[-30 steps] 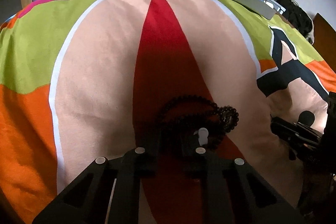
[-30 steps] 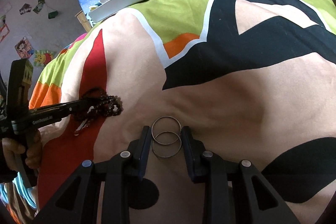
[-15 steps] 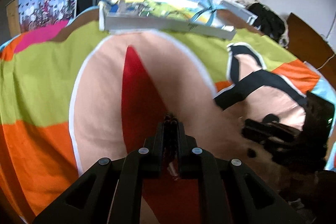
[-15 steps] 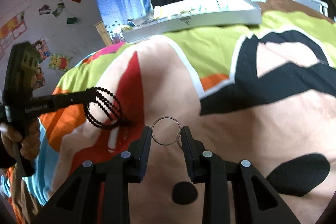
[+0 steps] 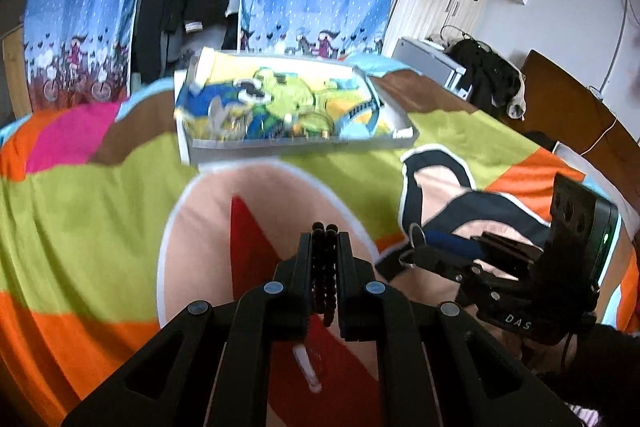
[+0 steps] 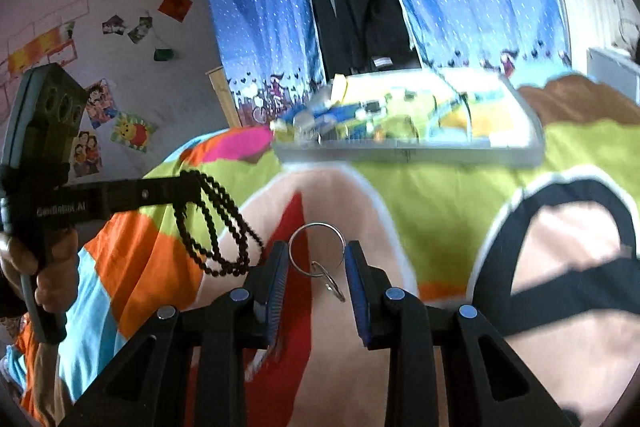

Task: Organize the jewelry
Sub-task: 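Carry the hoops with the right tool while the left tool carries the bracelet into the tray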

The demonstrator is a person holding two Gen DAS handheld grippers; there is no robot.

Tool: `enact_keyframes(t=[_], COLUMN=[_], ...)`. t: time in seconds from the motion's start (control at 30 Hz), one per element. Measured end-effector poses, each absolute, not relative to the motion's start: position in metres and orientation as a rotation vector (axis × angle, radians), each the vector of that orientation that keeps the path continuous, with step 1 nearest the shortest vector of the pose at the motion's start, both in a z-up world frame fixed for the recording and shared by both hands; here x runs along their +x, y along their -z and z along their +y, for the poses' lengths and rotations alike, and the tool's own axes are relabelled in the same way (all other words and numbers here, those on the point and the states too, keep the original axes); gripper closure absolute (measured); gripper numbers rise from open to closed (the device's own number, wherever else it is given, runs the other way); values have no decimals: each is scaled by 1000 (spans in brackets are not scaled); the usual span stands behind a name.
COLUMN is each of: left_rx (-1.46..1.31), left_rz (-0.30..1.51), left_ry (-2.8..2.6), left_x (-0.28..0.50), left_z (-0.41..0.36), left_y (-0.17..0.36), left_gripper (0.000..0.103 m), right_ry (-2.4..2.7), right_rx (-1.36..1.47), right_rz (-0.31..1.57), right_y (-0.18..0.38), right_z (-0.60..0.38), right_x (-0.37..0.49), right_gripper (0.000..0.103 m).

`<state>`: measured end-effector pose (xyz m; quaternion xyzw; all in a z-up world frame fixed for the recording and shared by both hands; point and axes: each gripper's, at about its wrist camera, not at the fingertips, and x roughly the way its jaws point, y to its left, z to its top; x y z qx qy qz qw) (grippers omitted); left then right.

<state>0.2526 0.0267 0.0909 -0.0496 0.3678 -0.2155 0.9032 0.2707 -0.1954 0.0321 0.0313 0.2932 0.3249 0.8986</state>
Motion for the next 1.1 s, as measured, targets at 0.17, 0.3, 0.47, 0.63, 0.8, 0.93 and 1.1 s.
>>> enact_keyframes(t=[0.17, 0.3, 0.47, 0.63, 0.8, 0.93, 1.1], left_rx=[-127, -140, -171, -230, -266, -267, -315], left_rz=[689, 621, 553, 553, 609, 643, 689], left_ry=[446, 457, 479, 493, 490, 471, 448], left_x=[291, 327, 370, 402, 420, 426, 433], left_z=[29, 28, 18, 7, -1, -1, 6], left_y=[-106, -114, -116, -91, -57, -42, -27], left_gripper=[95, 95, 95, 95, 95, 95, 95], right_ry=[-643, -568, -461, -365, -339, -342, -343], right_rx=[56, 53, 108, 170, 167, 157, 145], right_rz=[562, 521, 528, 589, 644, 662, 661], right_y=[-58, -73, -75, -56, -36, -25, -20], right_z=[-191, -200, -225, -249, -256, -254, -254], right_x=[317, 355, 396, 427, 444, 446, 441], right_gripper=[75, 75, 75, 75, 75, 74, 71])
